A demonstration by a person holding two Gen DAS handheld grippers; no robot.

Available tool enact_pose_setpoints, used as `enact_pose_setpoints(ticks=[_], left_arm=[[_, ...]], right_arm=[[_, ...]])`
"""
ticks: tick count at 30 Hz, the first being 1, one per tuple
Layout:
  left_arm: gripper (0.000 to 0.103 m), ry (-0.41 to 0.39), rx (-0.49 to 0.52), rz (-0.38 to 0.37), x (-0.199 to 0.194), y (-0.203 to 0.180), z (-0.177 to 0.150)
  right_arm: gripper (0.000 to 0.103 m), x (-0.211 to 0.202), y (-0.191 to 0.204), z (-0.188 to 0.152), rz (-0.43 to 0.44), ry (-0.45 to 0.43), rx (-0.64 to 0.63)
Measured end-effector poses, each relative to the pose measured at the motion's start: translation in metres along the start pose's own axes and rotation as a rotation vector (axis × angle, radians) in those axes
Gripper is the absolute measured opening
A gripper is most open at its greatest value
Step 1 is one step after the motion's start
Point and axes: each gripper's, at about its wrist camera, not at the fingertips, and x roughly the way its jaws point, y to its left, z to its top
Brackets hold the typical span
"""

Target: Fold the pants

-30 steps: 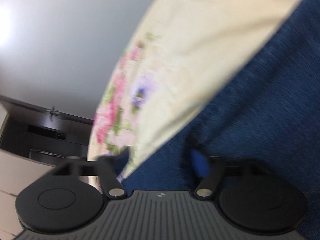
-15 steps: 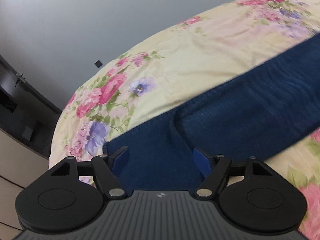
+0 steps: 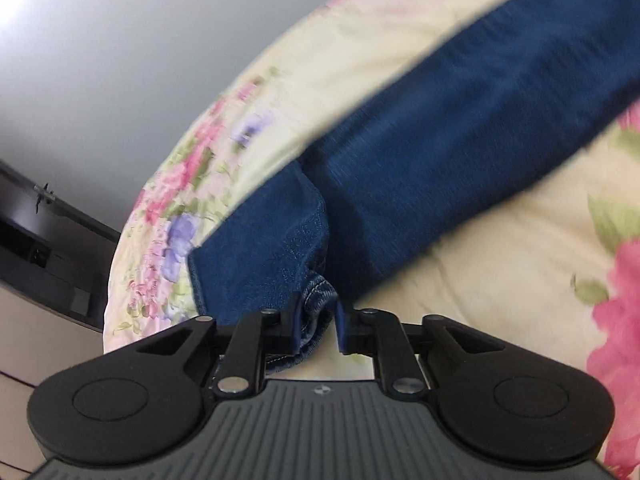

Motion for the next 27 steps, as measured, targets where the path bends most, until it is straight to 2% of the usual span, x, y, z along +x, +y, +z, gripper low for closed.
enact_pose_setpoints(ticks=[2,5,9,12,17,23,26,27], left_arm=[[0.01,-0.032,-0.067,0.004,-0.009,0.023,0.005],[0.007,-0.031,-0.196,0.04,-0.007,0.068,0.017],[0.007,0.011,-0.34,0.096,0.026,0.128,0.035],[0.006,0.038,-0.404,0.108,0.057,0.153,0.044],[0.006,0.061,-0.38,0.123,0.105,0.162,0.051],[0.007,0.167,-0.347,0.092,0.16,0.151,0.043],[0.01,0.21,-0.382,0.09,0.179,0.149,0.034],[0.01,0.224,-0.397,0.115,0.182,0.15,0.032]], right_arm=[[0.059,0.002,-0.003,-0.002,-0.014,0.012,-0.004],[0.059,0.006,-0.006,-0.002,-0.036,0.021,-0.01],[0.06,0.013,-0.006,0.002,-0.073,0.025,-0.026],[0.06,0.02,-0.008,0.005,-0.099,0.03,-0.023],[0.061,0.032,-0.012,0.003,-0.123,0.042,-0.021],[0.065,0.042,-0.013,0.003,-0.13,0.05,-0.004],[0.065,0.043,-0.011,0.002,-0.137,0.053,-0.001],[0.065,0.043,-0.011,0.002,-0.14,0.052,0.001]])
